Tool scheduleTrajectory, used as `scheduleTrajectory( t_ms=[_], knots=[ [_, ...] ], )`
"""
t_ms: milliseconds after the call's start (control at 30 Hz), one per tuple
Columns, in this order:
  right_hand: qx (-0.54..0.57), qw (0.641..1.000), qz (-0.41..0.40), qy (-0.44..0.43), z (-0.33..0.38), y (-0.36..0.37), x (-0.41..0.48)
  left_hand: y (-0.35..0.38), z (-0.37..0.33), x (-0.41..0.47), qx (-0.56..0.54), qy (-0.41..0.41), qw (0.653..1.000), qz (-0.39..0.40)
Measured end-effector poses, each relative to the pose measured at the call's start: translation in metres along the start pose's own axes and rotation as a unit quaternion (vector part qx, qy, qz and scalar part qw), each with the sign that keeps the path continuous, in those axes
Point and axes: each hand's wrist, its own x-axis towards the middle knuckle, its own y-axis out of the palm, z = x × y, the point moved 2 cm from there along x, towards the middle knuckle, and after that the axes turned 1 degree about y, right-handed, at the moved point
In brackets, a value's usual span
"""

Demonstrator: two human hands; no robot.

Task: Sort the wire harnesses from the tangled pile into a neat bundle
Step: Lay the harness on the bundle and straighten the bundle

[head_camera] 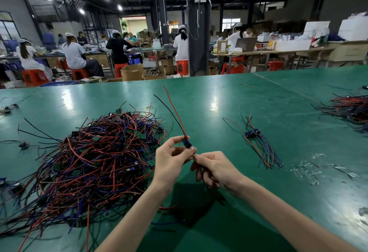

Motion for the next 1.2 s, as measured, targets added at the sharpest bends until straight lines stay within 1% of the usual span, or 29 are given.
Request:
scheduleTrajectory(
  t_ms=[200, 367, 467, 567, 700, 867, 1000, 1100, 1200],
  knots=[
    [-0.087, 0.993, 0.033, -0.071, -0.002, 0.006, -0.002, -0.007, 0.006, 0.009, 0.0, -0.015, 1.0, -0.027],
    [-0.124, 0.989, 0.034, -0.07, -0.003, -0.002, -0.003, -0.01, 0.016, 0.012, 0.021, -0.025, 0.999, -0.027],
    [-0.116, 0.992, 0.019, -0.052, -0.006, -0.005, -0.004, -0.011, 0.021, 0.013, 0.042, -0.032, 0.998, -0.03],
    [-0.088, 0.996, 0.024, -0.015, -0.009, -0.007, -0.002, -0.012, 0.024, 0.013, 0.05, -0.034, 0.997, -0.037],
    [-0.039, 0.997, 0.044, 0.041, -0.01, -0.008, -0.003, -0.015, 0.019, 0.014, 0.019, -0.039, 0.997, -0.056],
    [-0.046, 0.998, 0.013, 0.029, -0.009, -0.013, -0.001, -0.01, 0.005, 0.022, -0.021, -0.02, 0.998, -0.053],
    [-0.054, 0.998, -0.02, 0.005, -0.009, -0.015, 0.0, 0.0, 0.0, 0.035, -0.019, -0.033, 0.998, -0.046],
    [-0.048, 0.999, -0.005, -0.008, -0.009, -0.014, 0.001, 0.004, 0.005, 0.042, -0.021, -0.055, 0.997, -0.052],
    [-0.033, 0.999, 0.021, 0.013, -0.011, -0.013, 0.001, 0.005, 0.012, 0.045, -0.025, -0.062, 0.996, -0.055]
  ],
)
